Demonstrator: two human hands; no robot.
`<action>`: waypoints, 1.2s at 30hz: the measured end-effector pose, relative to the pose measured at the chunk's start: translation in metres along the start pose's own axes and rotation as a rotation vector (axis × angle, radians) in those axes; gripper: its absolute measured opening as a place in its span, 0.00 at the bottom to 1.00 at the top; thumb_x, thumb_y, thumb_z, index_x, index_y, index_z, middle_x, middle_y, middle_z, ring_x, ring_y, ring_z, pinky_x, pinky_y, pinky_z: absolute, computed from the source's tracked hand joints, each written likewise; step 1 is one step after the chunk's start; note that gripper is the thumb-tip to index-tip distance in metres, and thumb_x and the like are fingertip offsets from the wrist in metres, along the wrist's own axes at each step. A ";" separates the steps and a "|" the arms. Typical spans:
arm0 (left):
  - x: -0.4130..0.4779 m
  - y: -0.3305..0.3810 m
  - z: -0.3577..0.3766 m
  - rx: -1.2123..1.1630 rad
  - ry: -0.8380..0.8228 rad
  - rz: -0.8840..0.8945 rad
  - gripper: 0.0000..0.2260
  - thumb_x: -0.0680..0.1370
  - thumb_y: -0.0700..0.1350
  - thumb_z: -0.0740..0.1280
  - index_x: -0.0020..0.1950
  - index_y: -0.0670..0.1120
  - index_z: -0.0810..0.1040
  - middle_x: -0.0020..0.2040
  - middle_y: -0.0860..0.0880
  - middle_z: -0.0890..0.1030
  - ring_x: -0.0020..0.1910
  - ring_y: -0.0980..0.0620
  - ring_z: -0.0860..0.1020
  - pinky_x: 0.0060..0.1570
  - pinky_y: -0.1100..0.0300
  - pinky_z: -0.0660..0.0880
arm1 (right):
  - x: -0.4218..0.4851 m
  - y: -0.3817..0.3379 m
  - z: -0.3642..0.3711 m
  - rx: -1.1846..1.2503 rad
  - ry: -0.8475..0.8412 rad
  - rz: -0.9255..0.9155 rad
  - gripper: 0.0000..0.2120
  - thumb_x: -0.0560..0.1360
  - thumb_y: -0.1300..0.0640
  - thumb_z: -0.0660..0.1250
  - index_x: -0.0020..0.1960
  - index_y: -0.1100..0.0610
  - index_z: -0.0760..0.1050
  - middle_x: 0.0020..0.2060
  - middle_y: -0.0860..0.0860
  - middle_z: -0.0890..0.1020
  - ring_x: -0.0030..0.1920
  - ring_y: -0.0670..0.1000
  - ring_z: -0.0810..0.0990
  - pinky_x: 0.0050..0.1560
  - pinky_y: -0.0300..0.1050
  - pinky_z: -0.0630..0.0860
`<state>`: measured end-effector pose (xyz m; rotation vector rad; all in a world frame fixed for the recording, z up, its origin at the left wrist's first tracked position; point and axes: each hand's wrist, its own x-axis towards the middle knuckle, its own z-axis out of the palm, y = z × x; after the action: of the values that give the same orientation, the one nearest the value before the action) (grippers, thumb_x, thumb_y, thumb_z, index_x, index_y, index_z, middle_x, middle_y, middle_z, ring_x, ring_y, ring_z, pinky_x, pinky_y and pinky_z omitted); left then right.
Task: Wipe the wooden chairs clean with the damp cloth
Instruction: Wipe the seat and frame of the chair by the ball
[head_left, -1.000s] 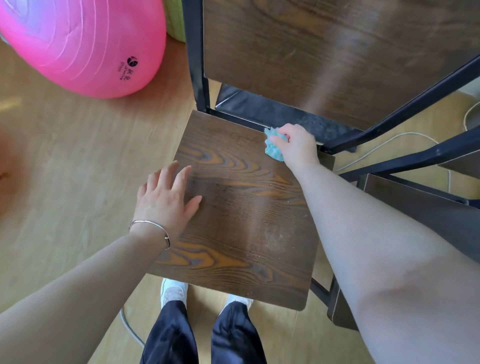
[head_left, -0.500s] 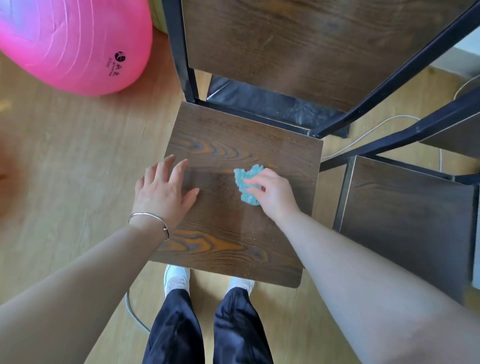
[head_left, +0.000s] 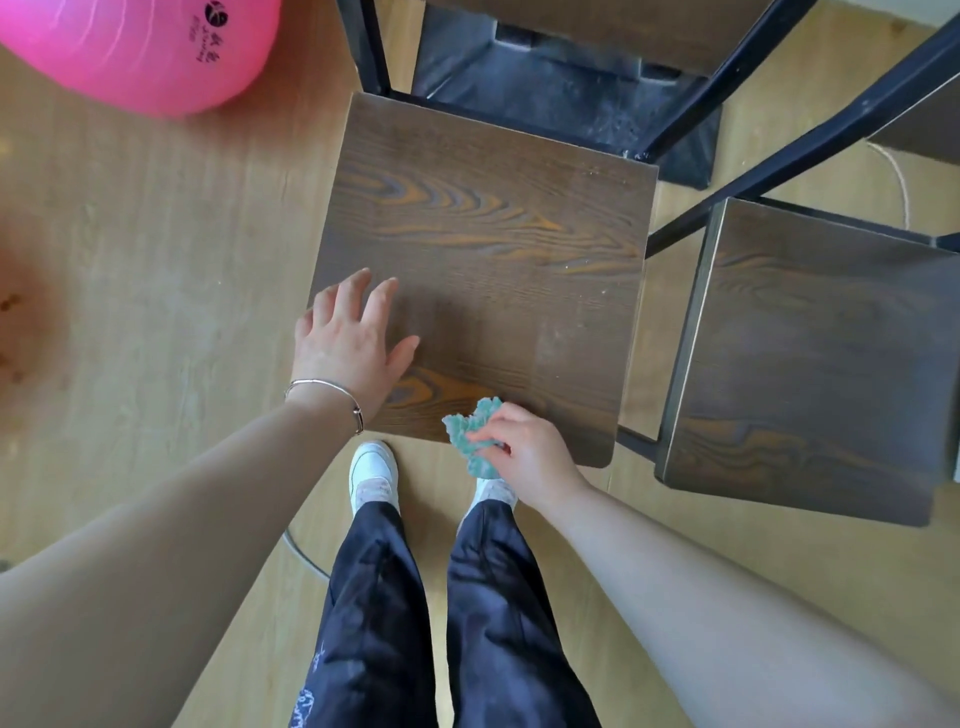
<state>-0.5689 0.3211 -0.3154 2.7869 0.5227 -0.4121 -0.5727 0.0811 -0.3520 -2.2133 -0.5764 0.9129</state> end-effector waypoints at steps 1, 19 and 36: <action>-0.002 0.000 0.001 0.002 0.004 0.003 0.28 0.75 0.58 0.65 0.72 0.50 0.65 0.72 0.45 0.66 0.67 0.39 0.65 0.61 0.42 0.66 | -0.002 -0.002 -0.001 0.011 -0.008 0.012 0.08 0.74 0.64 0.71 0.52 0.60 0.84 0.44 0.43 0.74 0.39 0.31 0.72 0.43 0.23 0.64; 0.061 0.020 -0.008 0.030 0.078 0.081 0.27 0.74 0.58 0.66 0.70 0.49 0.68 0.69 0.44 0.69 0.64 0.40 0.68 0.57 0.41 0.70 | 0.219 0.012 -0.209 -0.224 0.470 0.223 0.13 0.80 0.54 0.65 0.62 0.54 0.79 0.57 0.51 0.76 0.55 0.52 0.77 0.52 0.39 0.73; 0.057 0.038 -0.020 0.043 0.016 0.149 0.27 0.76 0.58 0.64 0.72 0.49 0.65 0.71 0.44 0.67 0.66 0.40 0.66 0.62 0.40 0.68 | 0.077 0.027 -0.110 -0.192 0.106 -0.024 0.07 0.76 0.61 0.68 0.52 0.57 0.83 0.53 0.50 0.79 0.51 0.52 0.79 0.51 0.46 0.76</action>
<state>-0.4984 0.3112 -0.3077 2.8488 0.3096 -0.3727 -0.4369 0.0645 -0.3474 -2.4039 -0.6629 0.7498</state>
